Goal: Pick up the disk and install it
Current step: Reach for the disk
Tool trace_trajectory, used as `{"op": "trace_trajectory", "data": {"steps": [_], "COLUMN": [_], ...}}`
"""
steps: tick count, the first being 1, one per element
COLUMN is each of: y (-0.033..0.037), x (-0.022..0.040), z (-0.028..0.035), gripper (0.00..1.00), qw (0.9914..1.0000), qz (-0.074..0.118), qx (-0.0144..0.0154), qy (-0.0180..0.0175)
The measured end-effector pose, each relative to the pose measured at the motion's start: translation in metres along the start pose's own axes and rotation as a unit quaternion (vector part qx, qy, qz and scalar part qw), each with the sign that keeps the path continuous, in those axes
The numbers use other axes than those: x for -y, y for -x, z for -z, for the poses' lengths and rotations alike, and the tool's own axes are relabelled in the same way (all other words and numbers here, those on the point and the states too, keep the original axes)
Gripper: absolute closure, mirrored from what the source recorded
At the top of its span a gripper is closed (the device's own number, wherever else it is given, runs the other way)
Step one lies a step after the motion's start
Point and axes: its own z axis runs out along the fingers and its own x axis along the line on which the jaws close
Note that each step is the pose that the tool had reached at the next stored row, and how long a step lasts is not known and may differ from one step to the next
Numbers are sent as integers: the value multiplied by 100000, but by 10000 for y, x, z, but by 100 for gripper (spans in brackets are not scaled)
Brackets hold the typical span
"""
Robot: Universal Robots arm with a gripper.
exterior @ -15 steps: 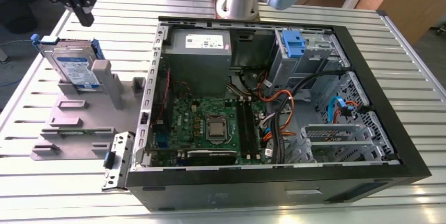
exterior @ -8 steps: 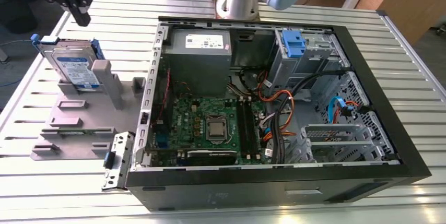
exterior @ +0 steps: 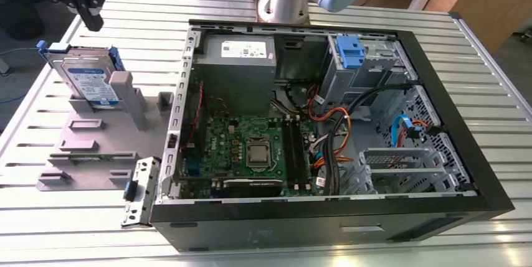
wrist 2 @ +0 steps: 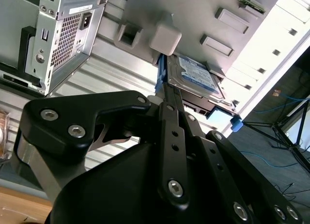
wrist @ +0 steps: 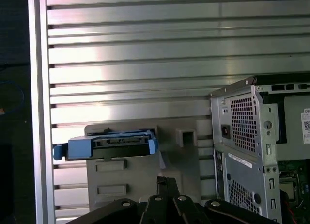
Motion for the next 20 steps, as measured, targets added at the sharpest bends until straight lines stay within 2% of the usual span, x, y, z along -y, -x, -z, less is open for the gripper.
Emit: {"op": "trace_trajectory", "data": {"steps": [20], "y": [-180], "x": [14], "z": [5], "gripper": [89], "qw": [100000], "qz": [4], "qx": [128], "qy": [5]}}
